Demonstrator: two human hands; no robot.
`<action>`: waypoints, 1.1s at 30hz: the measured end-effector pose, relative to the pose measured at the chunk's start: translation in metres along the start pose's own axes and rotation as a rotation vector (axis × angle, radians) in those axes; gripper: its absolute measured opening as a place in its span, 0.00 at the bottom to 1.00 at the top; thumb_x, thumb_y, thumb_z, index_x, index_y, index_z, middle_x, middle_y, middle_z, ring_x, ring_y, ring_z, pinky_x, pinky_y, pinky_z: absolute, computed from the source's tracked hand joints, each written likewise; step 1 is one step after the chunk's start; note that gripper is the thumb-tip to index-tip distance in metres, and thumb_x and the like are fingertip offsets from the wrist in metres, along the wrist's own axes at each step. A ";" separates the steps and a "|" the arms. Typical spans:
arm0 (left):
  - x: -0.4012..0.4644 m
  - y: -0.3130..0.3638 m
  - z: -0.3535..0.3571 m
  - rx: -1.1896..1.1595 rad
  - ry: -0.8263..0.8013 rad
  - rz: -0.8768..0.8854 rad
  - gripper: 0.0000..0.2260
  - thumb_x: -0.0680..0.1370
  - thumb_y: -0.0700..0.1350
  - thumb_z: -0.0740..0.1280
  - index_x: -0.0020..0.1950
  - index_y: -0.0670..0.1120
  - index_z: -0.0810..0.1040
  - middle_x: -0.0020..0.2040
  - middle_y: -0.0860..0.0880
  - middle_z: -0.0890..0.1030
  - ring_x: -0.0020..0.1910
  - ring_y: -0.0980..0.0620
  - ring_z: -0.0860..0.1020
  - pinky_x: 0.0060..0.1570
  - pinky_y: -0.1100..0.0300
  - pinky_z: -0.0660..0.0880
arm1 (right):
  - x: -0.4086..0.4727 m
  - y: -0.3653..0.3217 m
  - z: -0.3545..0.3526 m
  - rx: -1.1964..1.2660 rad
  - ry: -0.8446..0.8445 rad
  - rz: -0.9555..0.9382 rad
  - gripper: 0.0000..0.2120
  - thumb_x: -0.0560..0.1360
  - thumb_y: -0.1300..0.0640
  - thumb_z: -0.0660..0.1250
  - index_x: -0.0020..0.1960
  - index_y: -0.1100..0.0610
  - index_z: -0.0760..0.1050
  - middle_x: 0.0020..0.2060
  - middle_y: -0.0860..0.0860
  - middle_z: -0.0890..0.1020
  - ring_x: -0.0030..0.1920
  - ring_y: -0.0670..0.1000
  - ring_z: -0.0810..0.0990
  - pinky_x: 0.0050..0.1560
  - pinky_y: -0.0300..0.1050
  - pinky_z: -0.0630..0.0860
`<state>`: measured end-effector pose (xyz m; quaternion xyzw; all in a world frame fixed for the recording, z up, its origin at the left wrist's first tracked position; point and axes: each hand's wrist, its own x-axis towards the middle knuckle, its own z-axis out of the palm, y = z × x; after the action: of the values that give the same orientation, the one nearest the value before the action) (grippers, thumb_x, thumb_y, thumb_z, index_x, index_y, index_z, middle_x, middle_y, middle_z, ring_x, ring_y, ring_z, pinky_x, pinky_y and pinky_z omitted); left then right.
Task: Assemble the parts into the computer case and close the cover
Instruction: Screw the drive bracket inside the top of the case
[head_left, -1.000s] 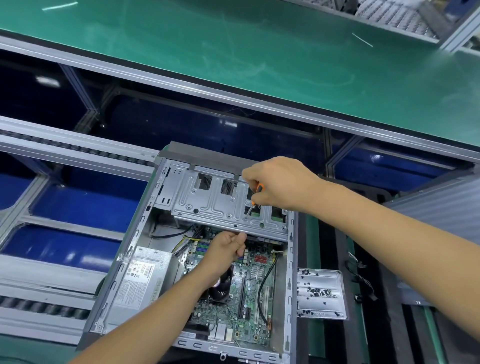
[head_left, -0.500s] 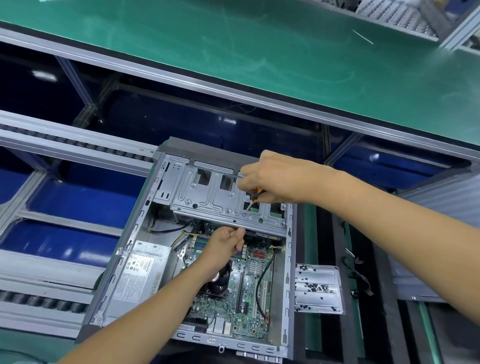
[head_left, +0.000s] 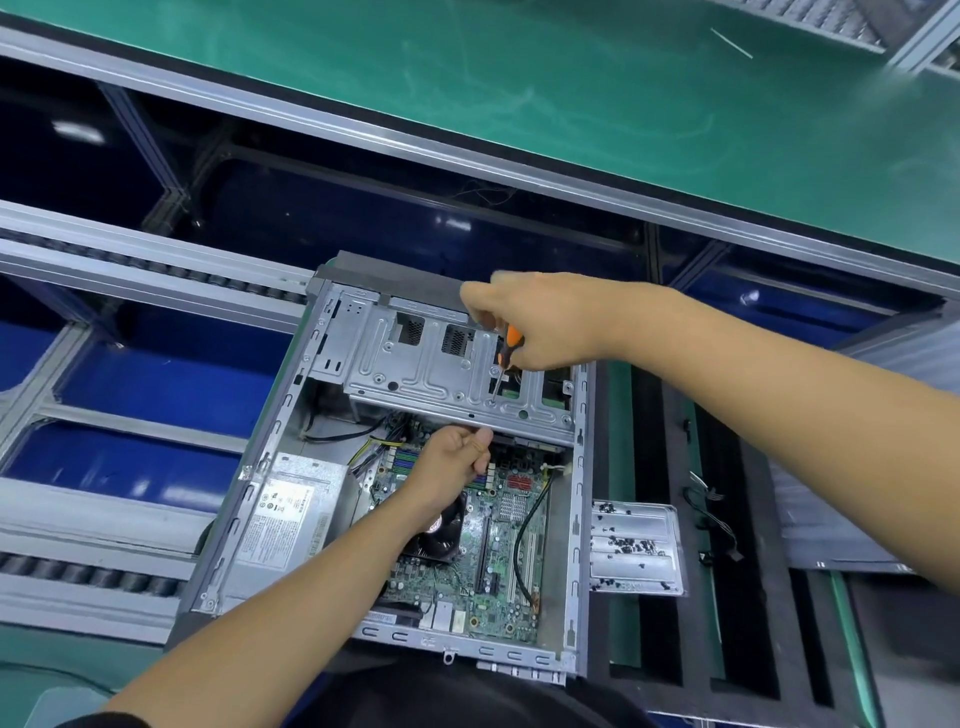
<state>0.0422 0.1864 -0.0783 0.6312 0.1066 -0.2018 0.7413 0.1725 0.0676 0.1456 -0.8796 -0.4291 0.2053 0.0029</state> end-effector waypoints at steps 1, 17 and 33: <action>0.000 0.000 0.000 0.002 -0.001 0.001 0.21 0.83 0.51 0.63 0.31 0.47 0.72 0.28 0.52 0.72 0.26 0.60 0.67 0.31 0.70 0.68 | 0.001 -0.001 -0.001 0.023 -0.020 -0.023 0.16 0.72 0.64 0.67 0.52 0.50 0.66 0.46 0.48 0.71 0.38 0.51 0.74 0.31 0.47 0.65; 0.000 0.002 -0.001 0.047 -0.009 0.040 0.22 0.81 0.57 0.63 0.31 0.46 0.72 0.28 0.51 0.70 0.26 0.57 0.64 0.32 0.62 0.64 | -0.001 -0.003 0.007 -0.025 0.085 -0.021 0.10 0.76 0.59 0.69 0.51 0.49 0.69 0.48 0.48 0.73 0.39 0.47 0.74 0.32 0.43 0.64; 0.007 -0.007 -0.003 0.071 -0.003 0.042 0.22 0.82 0.57 0.63 0.31 0.50 0.72 0.28 0.55 0.72 0.26 0.61 0.67 0.33 0.64 0.65 | -0.006 -0.011 0.014 -0.035 0.173 0.118 0.06 0.75 0.55 0.68 0.41 0.52 0.71 0.30 0.45 0.77 0.31 0.50 0.76 0.30 0.43 0.65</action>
<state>0.0460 0.1872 -0.0884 0.6588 0.0852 -0.1907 0.7227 0.1558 0.0675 0.1368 -0.9177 -0.3783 0.1208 0.0125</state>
